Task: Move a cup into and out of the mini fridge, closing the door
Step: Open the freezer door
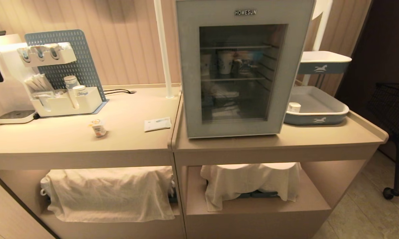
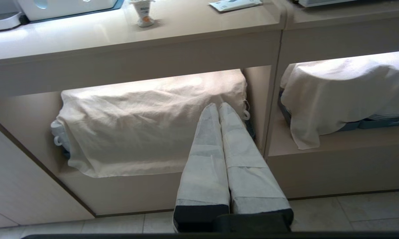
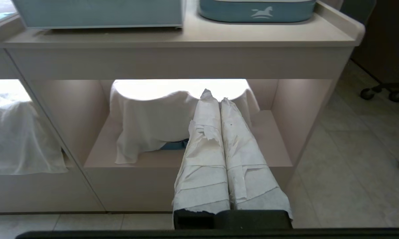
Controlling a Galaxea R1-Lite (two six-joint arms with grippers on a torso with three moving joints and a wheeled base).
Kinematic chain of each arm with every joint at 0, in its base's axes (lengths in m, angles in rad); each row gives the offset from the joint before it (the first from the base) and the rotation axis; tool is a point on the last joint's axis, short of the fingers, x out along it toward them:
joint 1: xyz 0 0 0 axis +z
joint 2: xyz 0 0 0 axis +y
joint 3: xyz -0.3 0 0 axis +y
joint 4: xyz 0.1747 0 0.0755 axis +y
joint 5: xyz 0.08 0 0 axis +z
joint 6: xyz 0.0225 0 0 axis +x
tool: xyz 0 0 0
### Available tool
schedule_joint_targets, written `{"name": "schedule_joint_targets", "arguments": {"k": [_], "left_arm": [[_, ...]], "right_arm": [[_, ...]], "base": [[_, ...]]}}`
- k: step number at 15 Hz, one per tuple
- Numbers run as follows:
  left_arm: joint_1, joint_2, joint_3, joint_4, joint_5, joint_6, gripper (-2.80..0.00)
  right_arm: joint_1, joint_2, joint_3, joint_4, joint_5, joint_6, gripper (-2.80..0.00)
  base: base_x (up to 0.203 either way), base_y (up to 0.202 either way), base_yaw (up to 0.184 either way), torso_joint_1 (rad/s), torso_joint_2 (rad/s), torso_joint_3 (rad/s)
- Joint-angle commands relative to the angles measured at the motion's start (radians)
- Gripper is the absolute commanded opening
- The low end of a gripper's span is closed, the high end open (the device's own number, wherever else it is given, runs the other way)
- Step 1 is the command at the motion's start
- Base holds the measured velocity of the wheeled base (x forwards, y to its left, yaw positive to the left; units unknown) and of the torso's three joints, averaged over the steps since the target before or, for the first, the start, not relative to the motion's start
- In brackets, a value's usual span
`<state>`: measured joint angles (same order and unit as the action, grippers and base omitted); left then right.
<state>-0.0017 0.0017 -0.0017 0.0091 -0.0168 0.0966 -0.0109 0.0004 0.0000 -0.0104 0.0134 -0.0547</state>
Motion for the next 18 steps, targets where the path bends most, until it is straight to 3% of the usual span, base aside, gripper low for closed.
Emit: {"name": "schedule_joint_targets", "arguments": {"k": [1, 9, 18], "left_arm": [[0.0, 0.0, 0.0, 0.0, 0.0, 0.0, -2.8], [0.0, 0.0, 0.0, 0.0, -0.002, -0.01, -2.8], [0.0, 0.0, 0.0, 0.002, -0.002, -0.02, -2.8]], "right_arm": [[0.0, -0.002, 0.009, 0.0, 0.0, -0.001, -2.8], [0.0, -0.002, 0.009, 0.0, -0.001, -0.001, -2.8], [0.0, -0.002, 0.009, 0.0, -0.004, 0.01, -2.8]], "base": [[0.0, -0.193, 0.002, 0.007, 0.0, 0.006], [0.0, -0.179, 0.0, 0.001, 0.0, 0.001], [0.0, 0.0, 0.0, 0.0, 0.0, 0.0]]}}
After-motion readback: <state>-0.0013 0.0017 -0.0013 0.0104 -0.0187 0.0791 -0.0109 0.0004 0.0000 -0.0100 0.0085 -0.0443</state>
